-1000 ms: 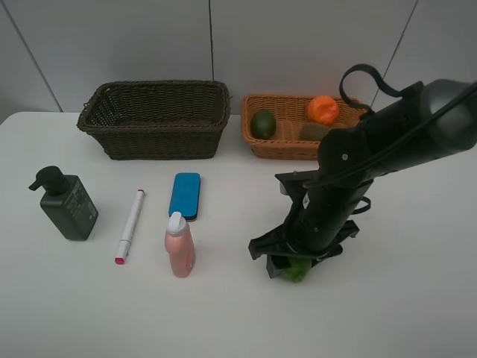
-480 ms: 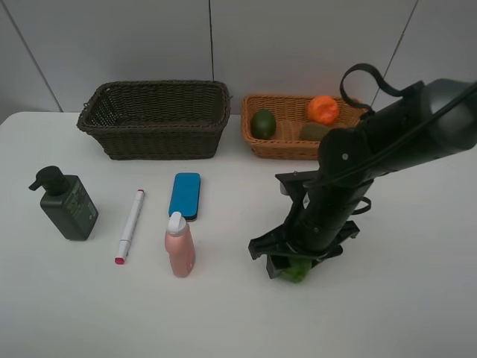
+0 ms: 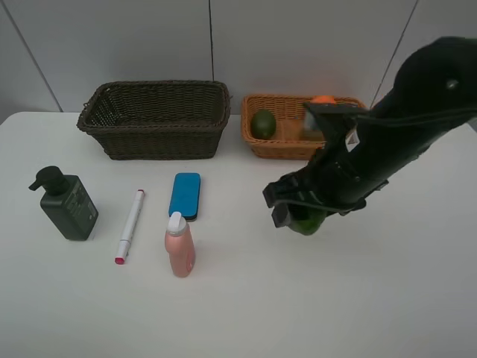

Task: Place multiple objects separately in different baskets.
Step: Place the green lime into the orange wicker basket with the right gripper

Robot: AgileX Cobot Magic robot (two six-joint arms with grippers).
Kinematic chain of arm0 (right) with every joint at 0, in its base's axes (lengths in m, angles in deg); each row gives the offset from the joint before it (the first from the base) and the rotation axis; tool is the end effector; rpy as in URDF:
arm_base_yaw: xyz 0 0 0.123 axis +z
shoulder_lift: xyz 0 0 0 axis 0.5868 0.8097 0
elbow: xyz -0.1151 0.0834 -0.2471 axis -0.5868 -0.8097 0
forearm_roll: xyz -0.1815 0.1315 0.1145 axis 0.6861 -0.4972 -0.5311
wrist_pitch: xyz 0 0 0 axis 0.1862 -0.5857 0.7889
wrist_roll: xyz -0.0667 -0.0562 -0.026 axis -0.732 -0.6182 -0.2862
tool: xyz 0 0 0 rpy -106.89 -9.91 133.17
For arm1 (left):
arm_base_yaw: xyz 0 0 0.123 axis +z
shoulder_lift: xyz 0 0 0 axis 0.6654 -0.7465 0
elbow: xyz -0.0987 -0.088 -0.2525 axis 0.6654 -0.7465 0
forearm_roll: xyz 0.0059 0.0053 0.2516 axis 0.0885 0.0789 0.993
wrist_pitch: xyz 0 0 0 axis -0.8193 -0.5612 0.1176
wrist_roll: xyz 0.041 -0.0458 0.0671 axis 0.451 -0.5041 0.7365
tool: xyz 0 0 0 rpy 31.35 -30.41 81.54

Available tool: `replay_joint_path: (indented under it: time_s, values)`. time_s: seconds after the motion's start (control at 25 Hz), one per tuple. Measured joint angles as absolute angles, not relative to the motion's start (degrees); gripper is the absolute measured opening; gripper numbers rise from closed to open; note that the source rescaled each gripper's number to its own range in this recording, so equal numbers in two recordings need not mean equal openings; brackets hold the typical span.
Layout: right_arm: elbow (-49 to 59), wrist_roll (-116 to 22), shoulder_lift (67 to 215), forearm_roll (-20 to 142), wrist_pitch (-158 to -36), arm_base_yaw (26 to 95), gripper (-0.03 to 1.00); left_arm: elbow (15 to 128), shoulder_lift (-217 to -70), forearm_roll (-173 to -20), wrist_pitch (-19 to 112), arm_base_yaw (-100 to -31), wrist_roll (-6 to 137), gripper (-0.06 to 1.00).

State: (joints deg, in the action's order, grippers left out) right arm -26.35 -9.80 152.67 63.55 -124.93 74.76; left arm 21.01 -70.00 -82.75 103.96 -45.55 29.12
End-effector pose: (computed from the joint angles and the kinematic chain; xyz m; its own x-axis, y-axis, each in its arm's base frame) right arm 0.2091 0.1745 0.2126 -0.8900 -0.3107 -0.3338 -0.3793 0.9107 0.1637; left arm -0.0062 0.0004 0.2789 -0.4518 -0.0121 -0.8920 0.0479 0.9981 -0.0378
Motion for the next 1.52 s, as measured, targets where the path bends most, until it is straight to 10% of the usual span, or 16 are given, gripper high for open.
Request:
replay_joint_path:
  time_s: [0.56, 1.52]
  values:
    - [-10.76, 2.34, 148.58, 88.56, -133.76, 70.08, 0.29, 21.01, -70.00, -82.75, 103.96, -45.55, 29.12, 1.00]
    - [-3.13, 2.13, 176.49, 90.28, -105.20, 48.46, 0.29, 21.01, -70.00, -82.75, 103.96, -45.55, 29.12, 1.00]
